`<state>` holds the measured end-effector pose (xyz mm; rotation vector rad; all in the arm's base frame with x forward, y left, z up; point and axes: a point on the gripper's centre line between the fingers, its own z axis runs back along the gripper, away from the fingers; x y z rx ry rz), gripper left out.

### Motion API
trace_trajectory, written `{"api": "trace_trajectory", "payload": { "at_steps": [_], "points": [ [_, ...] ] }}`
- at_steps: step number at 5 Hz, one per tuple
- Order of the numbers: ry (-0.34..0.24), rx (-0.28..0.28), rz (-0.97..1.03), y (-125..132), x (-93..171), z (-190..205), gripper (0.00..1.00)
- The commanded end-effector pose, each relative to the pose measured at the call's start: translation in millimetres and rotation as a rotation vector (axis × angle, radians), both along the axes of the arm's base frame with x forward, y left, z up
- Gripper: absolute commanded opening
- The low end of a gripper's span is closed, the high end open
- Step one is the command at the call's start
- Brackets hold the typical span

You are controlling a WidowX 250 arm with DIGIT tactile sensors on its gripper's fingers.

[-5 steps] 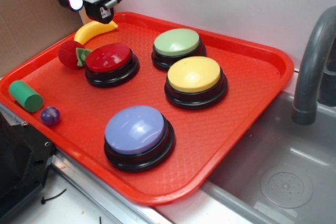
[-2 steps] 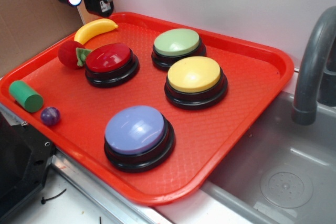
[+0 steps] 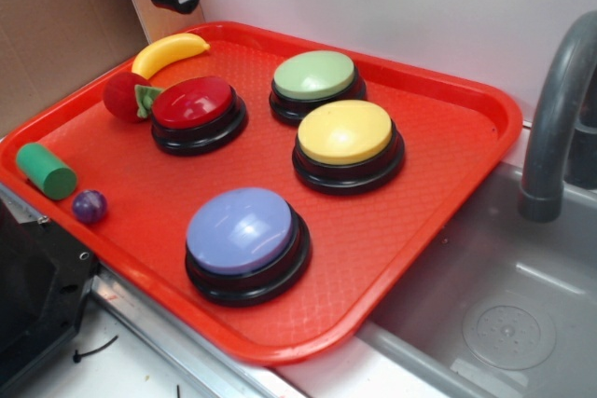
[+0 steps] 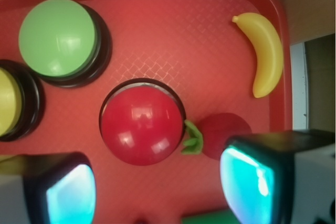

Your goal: Push the red button.

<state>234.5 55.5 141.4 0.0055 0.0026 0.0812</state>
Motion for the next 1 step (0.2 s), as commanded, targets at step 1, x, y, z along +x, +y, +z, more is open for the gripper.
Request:
{"api": "trace_trajectory", "payload": {
  "at_steps": [1],
  "points": [
    [-0.154,0.041,0.008,-2.5,-1.6,39.5,1.0]
  ]
}}
